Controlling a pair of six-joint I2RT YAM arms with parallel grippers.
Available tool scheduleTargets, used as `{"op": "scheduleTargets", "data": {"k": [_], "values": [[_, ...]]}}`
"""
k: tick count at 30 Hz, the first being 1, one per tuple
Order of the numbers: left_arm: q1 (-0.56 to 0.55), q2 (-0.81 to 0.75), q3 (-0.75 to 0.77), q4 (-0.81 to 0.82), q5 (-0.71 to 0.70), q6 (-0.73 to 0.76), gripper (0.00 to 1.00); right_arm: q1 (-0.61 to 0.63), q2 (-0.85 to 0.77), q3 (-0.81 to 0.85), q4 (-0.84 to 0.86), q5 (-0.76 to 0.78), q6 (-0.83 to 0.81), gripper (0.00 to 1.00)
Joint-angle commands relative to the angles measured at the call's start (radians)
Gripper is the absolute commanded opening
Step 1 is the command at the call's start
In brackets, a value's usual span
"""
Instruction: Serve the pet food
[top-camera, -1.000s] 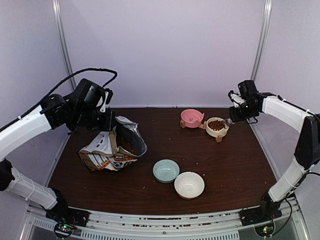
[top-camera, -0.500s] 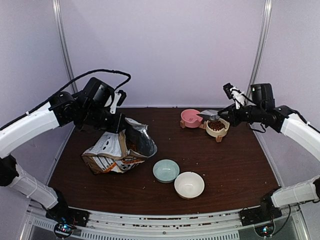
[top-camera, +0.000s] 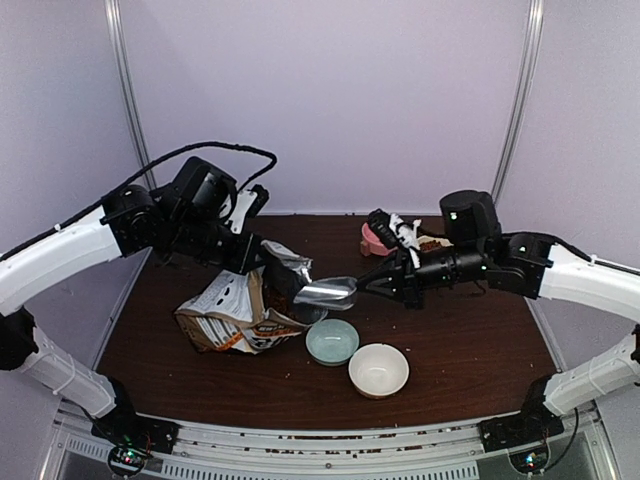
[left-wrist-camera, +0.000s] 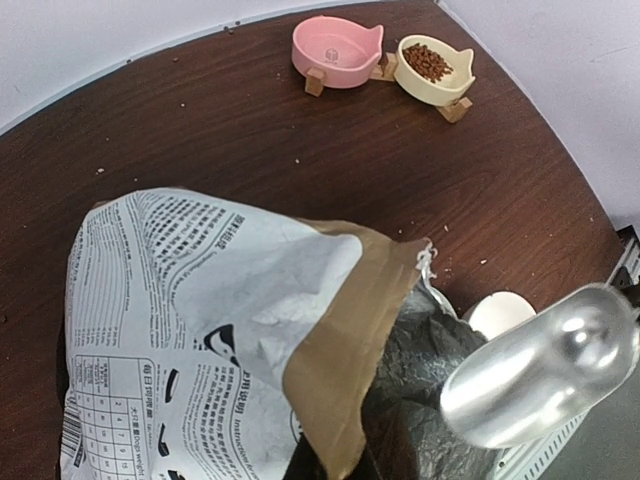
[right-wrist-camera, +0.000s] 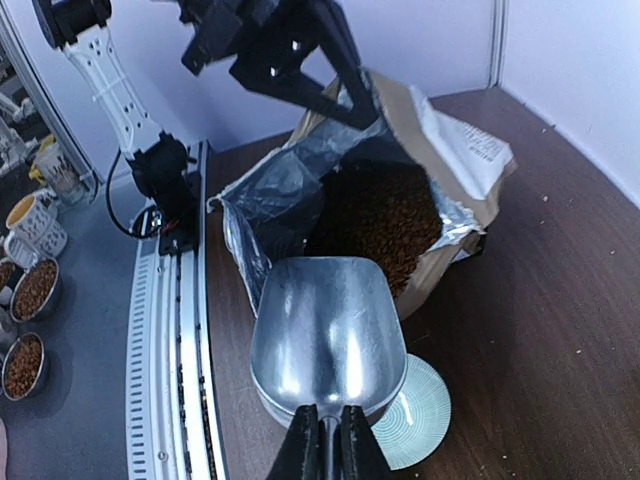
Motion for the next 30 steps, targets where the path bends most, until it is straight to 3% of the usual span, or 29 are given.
{"op": "scheduleTargets", "data": {"k": [1, 8, 12, 22, 30], "values": [[-0.037, -0.002, -0.010, 0.165, 0.023, 0.026, 0.00, 0.097, 0.126, 0.116, -0.163, 0.095, -0.113, 0.00], [-0.074, 0.004, -0.066, 0.175, -0.011, 0.024, 0.00, 0.174, 0.379, 0.322, -0.499, 0.266, -0.163, 0.00], [-0.089, 0.005, -0.095, 0.199, -0.008, 0.016, 0.00, 0.198, 0.507, 0.368, -0.536, 0.276, -0.149, 0.00], [-0.105, -0.009, -0.131, 0.276, 0.043, -0.016, 0.00, 0.222, 0.684, 0.494, -0.423, 0.315, -0.059, 0.00], [-0.113, -0.032, -0.179, 0.349, 0.080, -0.061, 0.00, 0.221, 0.713, 0.405, -0.126, 0.321, 0.018, 0.00]]}}
